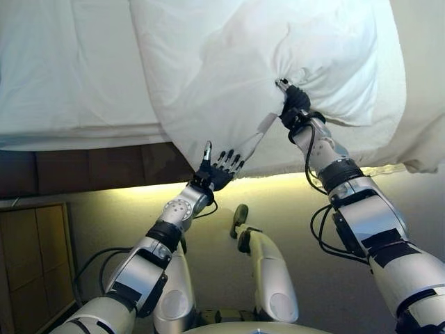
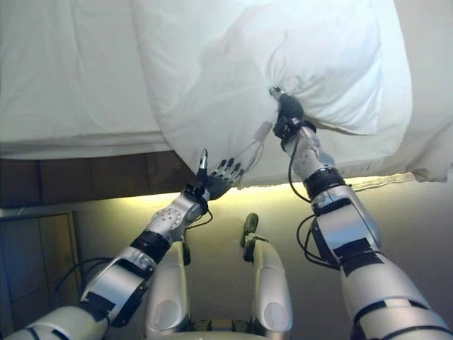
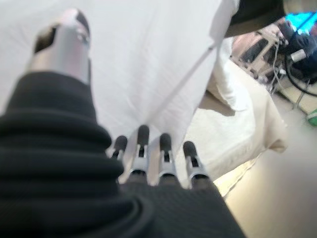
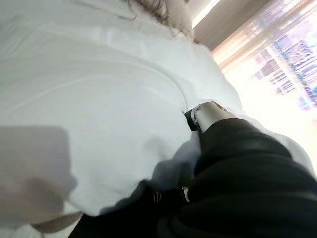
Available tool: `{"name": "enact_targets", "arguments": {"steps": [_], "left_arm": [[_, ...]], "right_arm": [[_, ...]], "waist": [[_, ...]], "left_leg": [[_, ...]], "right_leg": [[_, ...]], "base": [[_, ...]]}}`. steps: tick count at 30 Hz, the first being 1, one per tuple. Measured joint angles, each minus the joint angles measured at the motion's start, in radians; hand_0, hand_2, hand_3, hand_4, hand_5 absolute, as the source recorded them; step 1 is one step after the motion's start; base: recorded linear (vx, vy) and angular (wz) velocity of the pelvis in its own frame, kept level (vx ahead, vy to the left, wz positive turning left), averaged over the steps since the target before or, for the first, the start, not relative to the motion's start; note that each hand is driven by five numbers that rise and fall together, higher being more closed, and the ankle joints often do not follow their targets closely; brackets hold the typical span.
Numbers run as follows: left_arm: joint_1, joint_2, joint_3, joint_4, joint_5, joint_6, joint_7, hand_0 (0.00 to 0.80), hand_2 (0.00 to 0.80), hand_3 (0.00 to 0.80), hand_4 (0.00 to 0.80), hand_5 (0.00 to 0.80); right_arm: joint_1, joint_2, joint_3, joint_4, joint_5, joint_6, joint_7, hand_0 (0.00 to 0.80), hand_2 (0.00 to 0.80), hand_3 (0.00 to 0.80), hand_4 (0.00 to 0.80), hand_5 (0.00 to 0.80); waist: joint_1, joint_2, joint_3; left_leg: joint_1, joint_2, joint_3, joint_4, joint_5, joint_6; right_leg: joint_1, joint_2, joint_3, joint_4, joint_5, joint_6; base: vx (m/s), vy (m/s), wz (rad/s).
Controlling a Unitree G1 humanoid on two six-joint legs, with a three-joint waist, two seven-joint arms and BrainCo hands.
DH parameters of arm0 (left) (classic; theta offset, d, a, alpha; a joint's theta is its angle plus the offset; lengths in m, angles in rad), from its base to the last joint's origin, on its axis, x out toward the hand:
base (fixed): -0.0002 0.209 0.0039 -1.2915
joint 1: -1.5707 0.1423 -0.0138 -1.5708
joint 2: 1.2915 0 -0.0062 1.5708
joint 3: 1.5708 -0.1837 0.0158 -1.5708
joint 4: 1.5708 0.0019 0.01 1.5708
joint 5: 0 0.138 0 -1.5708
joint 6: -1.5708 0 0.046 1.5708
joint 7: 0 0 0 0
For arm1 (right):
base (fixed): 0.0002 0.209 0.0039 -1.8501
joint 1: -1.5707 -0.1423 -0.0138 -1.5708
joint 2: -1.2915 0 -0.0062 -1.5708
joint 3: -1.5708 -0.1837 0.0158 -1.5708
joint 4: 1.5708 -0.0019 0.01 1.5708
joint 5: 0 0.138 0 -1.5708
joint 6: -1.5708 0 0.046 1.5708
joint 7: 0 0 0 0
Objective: Make the bed neatly
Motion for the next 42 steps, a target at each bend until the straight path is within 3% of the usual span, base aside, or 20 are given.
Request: {"name": "enact_targets", "arguments": {"steps": [12,24,34,42], "left_arm": [[-0.023,-0.066,-0.006,0.014,-0.007,-0.027,0.007,0.000,0.000,0.000,0.000,0.000],[-0.047,-0.085,-0.025,0.132,-0.007,-0.030,0.085,0.000,0.000,0.000,0.000,0.000],[-0.032,-0.117,-0.103,0.154,-0.007,0.006,0.074,0.000,0.000,0.000,0.000,0.000],[-0.036,-0.132,-0.104,0.154,-0.007,-0.002,0.014,0.000,0.000,0.000,0.000,0.000]], "right_arm": [[-0.003,0.065,0.037,-0.085,0.039,-0.022,0.106,0.800,0.800,0.800,0.800,0.800],[-0.011,0.065,0.075,-0.066,-0.030,0.003,0.072,0.800,0.800,0.800,0.800,0.800],[-0.020,0.068,0.088,-0.077,-0.034,0.004,0.078,0.800,0.800,0.800,0.800,0.800],[-0.020,0.071,0.096,-0.097,-0.028,0.007,0.080,0.800,0.800,0.800,0.800,0.800]], "waist": [[-0.025,-0.006,0.003],[-0.024,-0.004,0.004],[-0.023,-0.001,0.006],[-0.025,0.003,0.008]], "left_leg": [[-0.020,-0.003,0.002,0.000,0.000,0.000],[0.010,-0.020,0.014,-0.053,0.032,0.001],[0.007,-0.017,0.014,-0.072,0.042,-0.005],[0.007,-0.014,0.016,-0.077,0.047,-0.006]], "right_leg": [[-0.023,-0.003,0.002,0.003,0.000,0.000],[-0.023,-0.017,0.007,0.008,0.001,-0.001],[-0.034,-0.013,0.006,0.004,0.002,-0.003],[-0.038,-0.009,0.006,0.004,0.002,-0.005]], "base": [[-0.002,0.003,0.00],[-0.004,0.033,0.01],[-0.011,-0.035,0.00],[0.000,0.000,0.00]]}}
